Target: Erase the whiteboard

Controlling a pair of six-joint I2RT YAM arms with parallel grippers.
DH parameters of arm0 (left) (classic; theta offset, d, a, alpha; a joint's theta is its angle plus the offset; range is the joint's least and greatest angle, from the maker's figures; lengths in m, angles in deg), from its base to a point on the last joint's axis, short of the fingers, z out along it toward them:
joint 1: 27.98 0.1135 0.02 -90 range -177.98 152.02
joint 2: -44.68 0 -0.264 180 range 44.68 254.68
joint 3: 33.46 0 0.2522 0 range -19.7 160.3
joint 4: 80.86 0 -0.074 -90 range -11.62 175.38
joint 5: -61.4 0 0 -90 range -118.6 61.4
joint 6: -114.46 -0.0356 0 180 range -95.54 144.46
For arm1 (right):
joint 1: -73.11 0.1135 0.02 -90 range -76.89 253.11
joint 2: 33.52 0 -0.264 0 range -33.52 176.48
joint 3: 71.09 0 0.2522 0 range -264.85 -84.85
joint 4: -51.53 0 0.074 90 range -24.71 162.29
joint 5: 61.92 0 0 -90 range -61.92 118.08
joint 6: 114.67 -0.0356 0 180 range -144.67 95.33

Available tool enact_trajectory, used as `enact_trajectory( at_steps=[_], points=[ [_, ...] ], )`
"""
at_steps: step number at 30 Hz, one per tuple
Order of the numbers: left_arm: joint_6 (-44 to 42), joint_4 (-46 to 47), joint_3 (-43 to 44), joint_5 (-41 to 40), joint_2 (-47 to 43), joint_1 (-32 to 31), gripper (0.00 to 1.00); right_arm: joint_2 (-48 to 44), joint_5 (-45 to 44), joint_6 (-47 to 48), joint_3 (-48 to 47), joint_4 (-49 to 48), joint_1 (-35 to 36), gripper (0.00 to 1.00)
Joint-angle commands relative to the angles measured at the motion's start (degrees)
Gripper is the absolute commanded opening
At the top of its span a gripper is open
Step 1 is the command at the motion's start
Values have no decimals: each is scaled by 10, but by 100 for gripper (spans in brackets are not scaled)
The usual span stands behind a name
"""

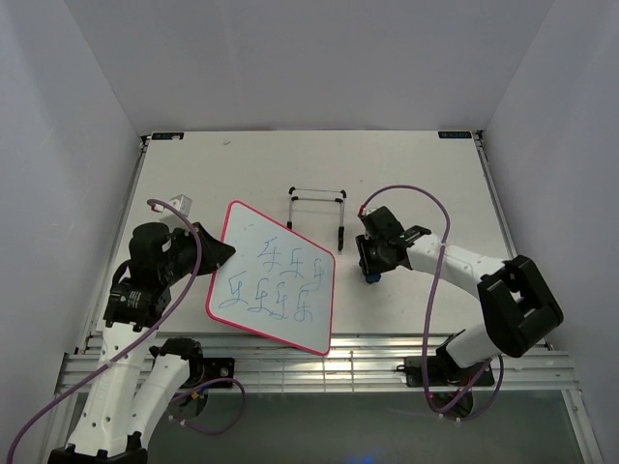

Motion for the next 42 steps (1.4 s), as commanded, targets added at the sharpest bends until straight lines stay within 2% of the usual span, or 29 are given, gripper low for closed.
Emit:
enact_trajectory(
  at_steps=[1,5,9,13,21,32,42],
  points=[
    [-54,1,21,-31,-6,-1,0,43,-54,-6,-15,62,-1,41],
    [-61,-1,25,-29,-13,-2,0,64,-74,-8,-16,55,-1,49],
    [-61,-6,21,-32,-17,-2,0,64,-81,-8,-21,60,-1,62],
    [-61,-4,19,-28,-17,-2,0,50,-77,-1,-29,64,-2,70],
    [-63,-6,20,-24,-14,-2,0,42,-65,13,-51,70,-1,60],
    [-67,-10,22,-28,-15,-2,0,50,-58,21,-50,75,-1,52],
    [-67,-8,23,-25,-10,-1,0,48,-51,22,-36,77,-2,51]
  ],
)
